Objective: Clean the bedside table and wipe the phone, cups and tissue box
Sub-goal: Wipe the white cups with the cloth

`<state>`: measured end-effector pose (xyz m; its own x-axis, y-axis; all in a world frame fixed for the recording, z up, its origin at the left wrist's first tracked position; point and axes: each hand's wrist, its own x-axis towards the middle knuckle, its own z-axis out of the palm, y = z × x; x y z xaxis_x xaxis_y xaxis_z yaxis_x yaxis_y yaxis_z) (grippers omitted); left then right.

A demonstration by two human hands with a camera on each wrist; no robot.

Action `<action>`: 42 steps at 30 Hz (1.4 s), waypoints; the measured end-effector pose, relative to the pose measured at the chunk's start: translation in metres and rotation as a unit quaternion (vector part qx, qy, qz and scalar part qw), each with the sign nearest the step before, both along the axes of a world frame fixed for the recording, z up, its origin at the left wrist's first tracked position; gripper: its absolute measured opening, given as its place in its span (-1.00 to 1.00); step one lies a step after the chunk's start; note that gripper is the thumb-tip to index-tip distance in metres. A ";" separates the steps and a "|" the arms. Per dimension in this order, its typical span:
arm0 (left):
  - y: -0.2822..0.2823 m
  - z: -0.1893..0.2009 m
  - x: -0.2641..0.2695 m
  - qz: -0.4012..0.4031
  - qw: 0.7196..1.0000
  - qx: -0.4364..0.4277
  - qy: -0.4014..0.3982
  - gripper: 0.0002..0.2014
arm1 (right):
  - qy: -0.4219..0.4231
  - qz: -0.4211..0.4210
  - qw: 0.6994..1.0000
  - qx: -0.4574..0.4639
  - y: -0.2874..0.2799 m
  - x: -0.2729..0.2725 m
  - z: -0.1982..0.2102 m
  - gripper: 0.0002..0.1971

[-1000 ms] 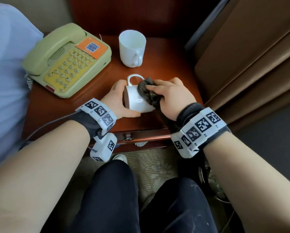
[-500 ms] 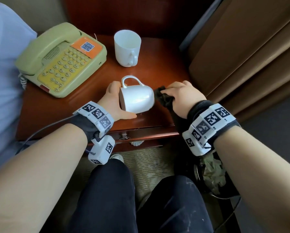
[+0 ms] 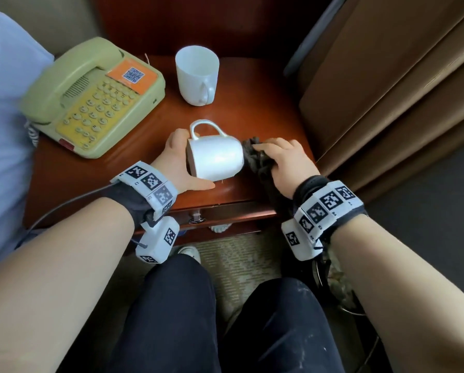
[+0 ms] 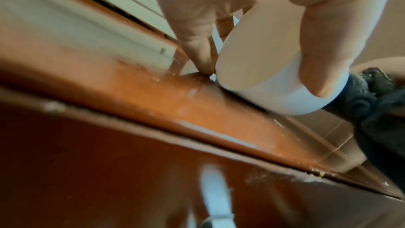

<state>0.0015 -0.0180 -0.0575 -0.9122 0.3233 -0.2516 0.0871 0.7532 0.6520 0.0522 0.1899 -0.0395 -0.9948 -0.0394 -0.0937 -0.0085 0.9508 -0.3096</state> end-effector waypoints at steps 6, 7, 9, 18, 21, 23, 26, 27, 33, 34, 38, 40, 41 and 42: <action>-0.001 0.001 0.000 -0.054 0.998 -0.039 -0.006 -0.01 | 0.054 -0.001 0.995 -0.083 -0.021 -0.012 0.012 -0.42; -0.002 0.002 0.000 -0.063 0.997 -0.043 -0.015 0.01 | 0.033 0.014 0.996 -0.078 -0.025 -0.012 0.010 -0.43; -0.006 0.006 -0.001 -0.077 0.995 -0.029 -0.048 -0.01 | 0.009 0.014 0.996 -0.084 -0.028 -0.006 0.006 -0.46; -0.014 0.006 -0.013 -0.055 0.996 -0.006 -0.075 -0.18 | 0.018 -0.011 0.992 -0.127 -0.021 0.007 0.001 -0.45; -0.015 0.005 -0.013 -0.051 0.998 0.041 -0.020 -0.12 | 0.041 -0.044 0.989 -0.138 -0.010 0.000 0.001 -0.47; -0.016 0.002 -0.015 -0.048 0.996 0.069 -0.003 -0.07 | 0.044 -0.029 0.990 -0.130 -0.006 -0.002 -0.002 -0.45; -0.018 -0.002 -0.017 -0.054 0.996 0.071 0.001 -0.04 | 0.044 0.017 0.992 -0.119 -0.004 -0.001 -0.005 -0.42; -0.019 -0.003 -0.017 -0.062 0.996 0.067 -0.002 -0.03 | 0.049 0.026 0.991 -0.119 -0.004 0.000 -0.005 -0.40; -0.028 -0.009 -0.014 -0.092 0.985 0.122 -0.082 0.04 | 0.070 0.101 0.986 -0.115 -0.002 -0.001 -0.003 -0.38; -0.029 -0.012 -0.013 -0.082 0.985 0.122 -0.086 0.07 | 0.076 0.109 0.986 -0.104 -0.003 -0.001 -0.002 -0.37; -0.031 -0.017 -0.013 -0.060 0.989 0.112 -0.075 0.09 | 0.125 0.165 0.977 -0.055 -0.019 -0.012 0.013 -0.39; -0.030 -0.017 -0.014 -0.067 0.992 0.098 -0.053 0.04 | 0.141 0.239 0.961 -0.006 -0.036 -0.023 0.022 -0.41; -0.028 -0.015 -0.013 -0.070 0.993 0.093 -0.037 0.01 | 0.148 0.278 0.949 0.026 -0.045 -0.027 0.026 -0.47; -0.028 -0.015 -0.013 -0.073 0.993 0.090 -0.023 0.00 | 0.151 0.312 0.936 0.059 -0.053 -0.030 0.028 -0.55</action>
